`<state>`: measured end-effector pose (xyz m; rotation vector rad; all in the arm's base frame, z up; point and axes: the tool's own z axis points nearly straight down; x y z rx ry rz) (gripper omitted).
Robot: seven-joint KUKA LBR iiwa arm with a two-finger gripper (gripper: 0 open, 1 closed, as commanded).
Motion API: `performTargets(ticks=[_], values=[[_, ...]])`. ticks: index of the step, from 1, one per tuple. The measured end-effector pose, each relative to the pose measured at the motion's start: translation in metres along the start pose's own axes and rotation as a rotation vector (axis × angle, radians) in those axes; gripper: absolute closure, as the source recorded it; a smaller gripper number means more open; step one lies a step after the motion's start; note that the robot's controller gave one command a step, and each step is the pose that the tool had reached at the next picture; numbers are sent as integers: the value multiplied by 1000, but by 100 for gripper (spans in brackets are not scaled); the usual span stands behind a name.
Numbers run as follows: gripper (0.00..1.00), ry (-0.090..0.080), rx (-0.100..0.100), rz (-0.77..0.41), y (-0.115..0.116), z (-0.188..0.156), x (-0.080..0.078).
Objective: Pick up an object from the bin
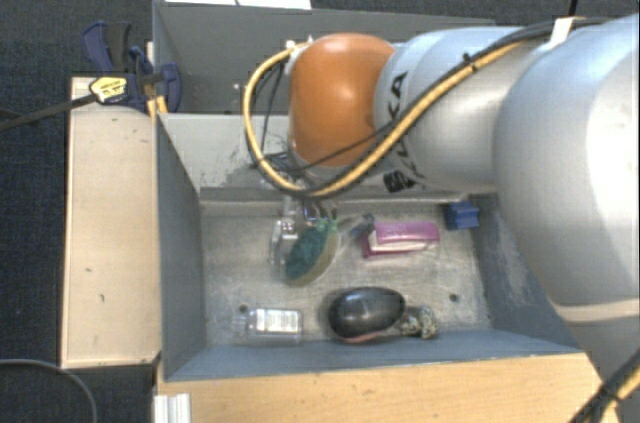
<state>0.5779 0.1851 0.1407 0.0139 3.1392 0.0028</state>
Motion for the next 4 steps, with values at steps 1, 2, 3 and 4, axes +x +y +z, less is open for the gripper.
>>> performTargets(ticks=[1,2,3,4], values=[[0,-6,-2,-142,-46,69,40],[0,-3,3,-412,-122,62,30],[100,-2,0,-410,-119,62,30],[100,-5,3,-877,-123,-102,58]])
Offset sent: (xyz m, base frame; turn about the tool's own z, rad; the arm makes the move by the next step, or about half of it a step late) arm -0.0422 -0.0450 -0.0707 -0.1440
